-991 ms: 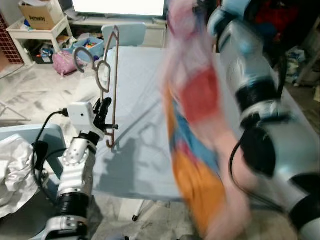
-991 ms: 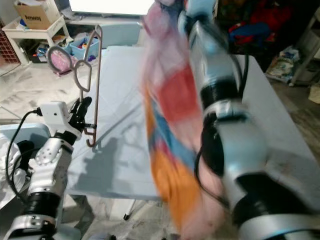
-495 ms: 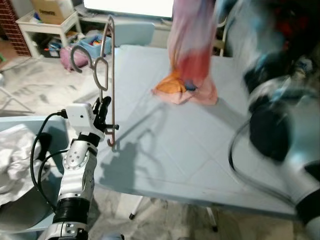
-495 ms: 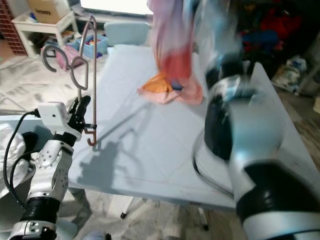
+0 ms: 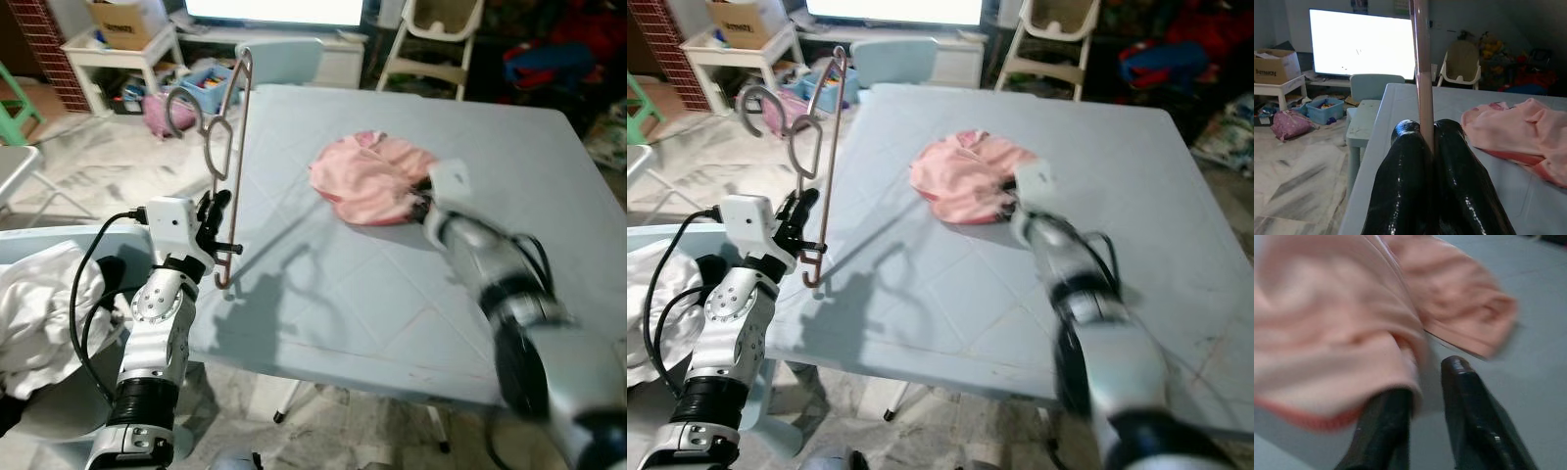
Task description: Hang hanger
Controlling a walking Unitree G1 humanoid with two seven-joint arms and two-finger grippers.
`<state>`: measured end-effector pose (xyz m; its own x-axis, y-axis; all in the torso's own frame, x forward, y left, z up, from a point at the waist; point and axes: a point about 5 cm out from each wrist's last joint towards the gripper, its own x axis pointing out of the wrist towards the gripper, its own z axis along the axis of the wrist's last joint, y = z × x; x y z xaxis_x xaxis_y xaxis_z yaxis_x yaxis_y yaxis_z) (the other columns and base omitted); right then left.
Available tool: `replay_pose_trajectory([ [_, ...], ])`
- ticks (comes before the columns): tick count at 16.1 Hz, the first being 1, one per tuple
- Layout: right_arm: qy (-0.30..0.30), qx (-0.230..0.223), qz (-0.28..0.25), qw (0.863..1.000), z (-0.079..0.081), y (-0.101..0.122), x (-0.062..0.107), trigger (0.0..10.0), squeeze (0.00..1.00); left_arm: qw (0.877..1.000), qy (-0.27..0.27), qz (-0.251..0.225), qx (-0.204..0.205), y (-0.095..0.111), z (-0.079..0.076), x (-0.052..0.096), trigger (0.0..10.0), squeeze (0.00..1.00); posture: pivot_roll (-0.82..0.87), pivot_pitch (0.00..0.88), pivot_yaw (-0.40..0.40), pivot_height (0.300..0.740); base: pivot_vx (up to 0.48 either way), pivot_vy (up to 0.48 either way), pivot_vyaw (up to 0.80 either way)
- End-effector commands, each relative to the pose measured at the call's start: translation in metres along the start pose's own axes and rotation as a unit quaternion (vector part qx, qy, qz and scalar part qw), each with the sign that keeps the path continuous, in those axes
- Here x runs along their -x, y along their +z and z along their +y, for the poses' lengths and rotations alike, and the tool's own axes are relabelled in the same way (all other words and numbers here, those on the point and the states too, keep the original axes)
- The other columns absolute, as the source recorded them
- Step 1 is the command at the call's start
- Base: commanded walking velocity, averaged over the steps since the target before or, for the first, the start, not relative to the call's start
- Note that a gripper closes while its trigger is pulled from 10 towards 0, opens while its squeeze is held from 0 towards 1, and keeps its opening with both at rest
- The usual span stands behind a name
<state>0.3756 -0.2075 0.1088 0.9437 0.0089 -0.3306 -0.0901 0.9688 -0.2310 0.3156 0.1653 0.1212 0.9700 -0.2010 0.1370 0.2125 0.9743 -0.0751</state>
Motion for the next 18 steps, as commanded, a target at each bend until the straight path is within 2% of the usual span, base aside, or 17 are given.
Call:
replay_pose_trajectory([
  [1, -0.056, 0.009, -0.005, 0.998, -0.018, -0.008, 0.006, 10.0, 1.0, 0.998, 0.003, 0.065, -0.004, -0.024, 0.004, 0.01, 10.0, 0.0, 0.0, 0.0, 0.006, 0.74, 0.0, 0.0, 0.0],
  [3, -0.121, -0.019, -0.006, 0.992, -0.039, -0.031, 0.021, 10.0, 1.0, 0.997, -0.002, 0.076, -0.002, -0.028, 0.003, 0.011, 10.0, 0.0, -0.02, 0.0, 0.019, 0.74, 0.0, 0.0, 0.0],
  [4, -0.096, -0.045, 0.005, 0.994, -0.034, -0.048, 0.032, 10.0, 1.0, 0.996, -0.008, 0.089, 0.001, -0.031, 0.001, 0.012, 10.0, 0.0, -0.03, 0.0, 0.028, 0.74, 0.0, 0.0, 0.0],
  [6, 0.032, -0.025, 0.015, 0.999, -0.009, -0.06, 0.042, 10.0, 1.0, 0.995, -0.02, 0.098, -0.009, -0.034, -0.003, 0.011, 10.0, 0.0, -0.03, 0.0, 0.031, 0.74, 0.0, 0.0, 0.0],
  [7, 0.049, -0.024, 0.009, 0.998, -0.006, -0.06, 0.045, 10.0, 1.0, 0.995, -0.021, 0.099, -0.011, -0.034, -0.004, 0.011, 10.0, 0.0, -0.03, 0.0, 0.031, 0.74, 0.0, 0.0, 0.0],
  [8, 0.077, -0.038, -0.067, 0.994, -0.005, -0.043, 0.053, 10.0, 1.0, 0.994, -0.022, 0.102, -0.012, -0.034, -0.005, 0.011, 10.0, 0.0, -0.03, 0.0, 0.033, 0.74, 0.0, 0.0, 0.0],
  [9, 0.083, -0.039, -0.095, 0.991, -0.004, -0.035, 0.059, 10.0, 1.0, 0.994, -0.021, 0.103, -0.012, -0.034, -0.005, 0.011, 10.0, 0.0, -0.03, 0.0, 0.034, 0.74, 0.0, 0.0, 0.0],
  [10, 0.074, -0.064, -0.132, 0.986, -0.004, -0.024, 0.064, 10.0, 1.0, 0.994, -0.021, 0.104, -0.014, -0.035, -0.005, 0.013, 10.0, 0.0, -0.03, 0.0, 0.036, 0.74, 0.0, 0.0, 0.0],
  [11, 0.068, -0.07, -0.144, 0.985, -0.004, -0.02, 0.066, 10.0, 1.0, 0.994, -0.021, 0.104, -0.016, -0.035, -0.005, 0.014, 10.0, 0.0, -0.03, 0.0, 0.036, 0.74, 0.0, 0.0, 0.0],
  [12, 0.057, -0.077, -0.166, 0.982, 0.003, -0.013, 0.068, 10.0, 1.0, 0.994, -0.022, 0.102, -0.017, -0.034, -0.007, 0.014, 10.0, 0.0, -0.03, 0.0, 0.047, 0.74, 0.0, 0.0, 0.0],
  [16, 0.065, -0.079, -0.186, 0.977, 0.022, -0.005, 0.071, 10.0, 1.0, 0.995, -0.027, 0.094, -0.017, -0.029, -0.011, 0.007, 10.0, 0.0, -0.03, 0.0, 0.049, 0.74, 0.0, 0.0, 0.0],
  [18, 0.062, -0.081, -0.187, 0.977, 0.023, -0.004, 0.07, 10.0, 1.0, 0.996, -0.024, 0.088, -0.019, -0.025, -0.009, 0.003, 10.0, 0.0, -0.03, 0.0, 0.048, 0.74, -0.163, 0.0, 0.0],
])
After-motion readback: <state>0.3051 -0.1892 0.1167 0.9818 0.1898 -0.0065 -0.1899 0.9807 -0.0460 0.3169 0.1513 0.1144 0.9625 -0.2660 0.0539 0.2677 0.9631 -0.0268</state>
